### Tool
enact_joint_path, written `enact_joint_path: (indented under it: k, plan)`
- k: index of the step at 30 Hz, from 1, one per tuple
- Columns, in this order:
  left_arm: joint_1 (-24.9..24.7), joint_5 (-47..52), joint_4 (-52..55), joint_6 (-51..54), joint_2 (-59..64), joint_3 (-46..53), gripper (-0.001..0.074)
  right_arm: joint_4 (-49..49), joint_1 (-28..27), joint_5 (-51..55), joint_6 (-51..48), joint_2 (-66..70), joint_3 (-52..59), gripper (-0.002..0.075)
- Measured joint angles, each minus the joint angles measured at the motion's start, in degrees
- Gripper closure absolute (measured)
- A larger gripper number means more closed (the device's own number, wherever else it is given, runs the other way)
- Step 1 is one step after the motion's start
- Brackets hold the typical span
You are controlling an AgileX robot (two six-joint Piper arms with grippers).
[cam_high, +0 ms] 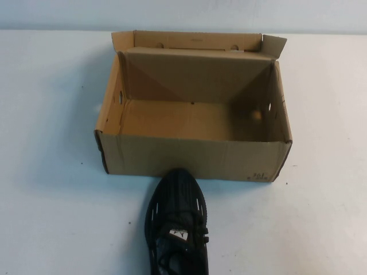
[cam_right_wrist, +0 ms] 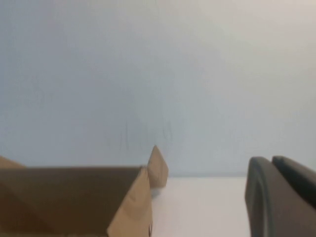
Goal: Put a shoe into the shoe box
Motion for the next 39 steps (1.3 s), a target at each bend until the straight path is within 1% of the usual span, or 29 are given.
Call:
enact_joint_path:
  k: [3, 5, 8, 10, 12, 15, 19, 22, 25, 28, 31, 33, 36, 39]
  plan:
    - [0.00, -5.47, 0.00, -0.37, 0.00, 0.00, 0.0738, 0.06, 0.00, -7.89, 0.00, 0.00, 0.00, 0.0742]
    - [0.00, -11.26, 0.00, -0.59, 0.00, 0.00, 0.0738, 0.06, 0.00, -15.97, 0.00, 0.00, 0.00, 0.0742]
    - [0.00, -22.85, 0.00, -1.21, 0.00, 0.00, 0.0738, 0.44, 0.00, -28.81, 0.00, 0.00, 0.00, 0.0742]
    - [0.00, -28.50, -0.29, -2.61, -0.12, 0.00, 0.0738, 1.16, 0.00, -31.50, 0.00, -0.27, -0.74, 0.0742]
    - [0.00, -29.42, -0.52, -3.83, -0.22, -1.23, 0.0738, 2.33, 0.00, -31.04, 0.00, -0.39, -3.07, 0.0742]
    - [0.00, -27.29, -0.52, -4.57, -0.20, -5.68, 0.0738, 3.15, 0.00, -27.57, 0.00, -0.39, -9.63, 0.0742]
    - [0.00, -21.44, -0.63, -4.85, 0.05, -13.85, 0.0738, 3.41, 0.00, -19.00, 0.00, -0.28, -19.95, 0.0742]
    - [0.00, -17.00, -0.63, -4.99, 2.83, -20.63, 0.0738, 3.41, 0.00, -12.14, 0.00, 2.65, -27.69, 0.0742]
    - [0.00, -9.26, -0.63, -5.08, 7.90, -27.06, 0.0738, 3.41, 0.00, -3.61, 0.00, 8.03, -34.62, 0.0742]
    - [0.00, 2.61, -0.63, -5.32, 13.32, -32.77, 0.0738, 4.51, 0.00, 7.26, 0.00, 13.79, -40.71, 0.0742]
    - [0.00, 12.30, -0.63, -5.41, 18.26, -36.04, 0.0738, 7.43, 0.00, 18.59, 0.00, 19.51, -44.14, 0.0742]
    - [0.00, 15.17, -0.42, -5.18, 20.55, -36.30, 0.0738, 7.93, 0.00, 22.75, -0.70, 22.92, -44.67, 0.0742]
    - [0.00, 17.90, -0.91, -6.19, 23.26, -36.09, 0.0738, 7.98, 0.00, 26.04, -3.21, 26.25, -44.67, 0.0742]
    - [0.00, 21.38, -3.03, -9.07, 25.07, -36.09, 0.0738, 11.16, 0.00, 28.15, -4.01, 27.80, -44.67, 0.0742]
